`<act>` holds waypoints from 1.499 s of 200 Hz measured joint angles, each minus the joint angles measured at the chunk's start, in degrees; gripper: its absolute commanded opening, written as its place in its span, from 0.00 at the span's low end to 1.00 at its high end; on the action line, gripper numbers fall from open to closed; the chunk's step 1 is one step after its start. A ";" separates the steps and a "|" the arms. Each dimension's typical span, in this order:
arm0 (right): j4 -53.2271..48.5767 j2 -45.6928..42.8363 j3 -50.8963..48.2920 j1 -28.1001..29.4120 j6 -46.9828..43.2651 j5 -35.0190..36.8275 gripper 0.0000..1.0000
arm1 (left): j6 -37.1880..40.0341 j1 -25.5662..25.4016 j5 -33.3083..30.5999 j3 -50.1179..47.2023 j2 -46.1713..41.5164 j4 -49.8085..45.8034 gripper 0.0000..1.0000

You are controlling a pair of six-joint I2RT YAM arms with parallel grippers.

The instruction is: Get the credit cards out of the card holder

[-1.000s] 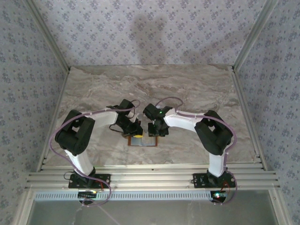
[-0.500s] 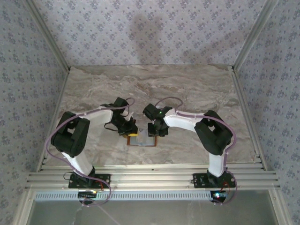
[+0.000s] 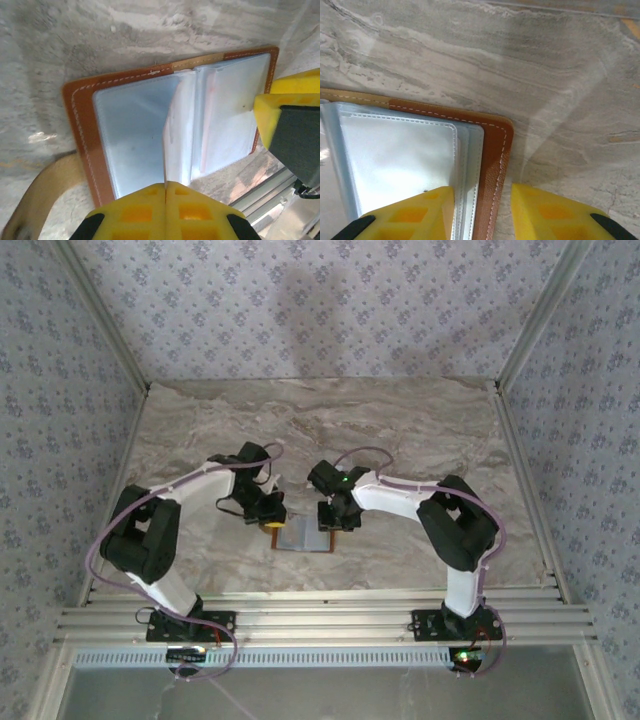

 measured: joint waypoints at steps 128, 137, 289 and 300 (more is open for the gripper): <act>1.49 -15.74 -7.91 -6.29 0.07 -1.73 0.36 | 22.43 -7.10 -15.76 22.03 0.28 -10.29 0.00; 1.46 -16.90 -8.57 -7.08 0.04 -1.70 0.36 | 25.27 -7.63 -16.22 23.71 1.11 -10.47 0.00; 0.55 -21.94 -13.57 -11.61 -1.07 -1.75 0.35 | 72.02 -12.02 -22.16 66.45 27.67 -30.23 0.00; 0.52 -21.97 -13.66 -11.72 -1.07 -1.75 0.35 | 73.79 -12.02 -22.18 69.68 29.44 -31.36 0.00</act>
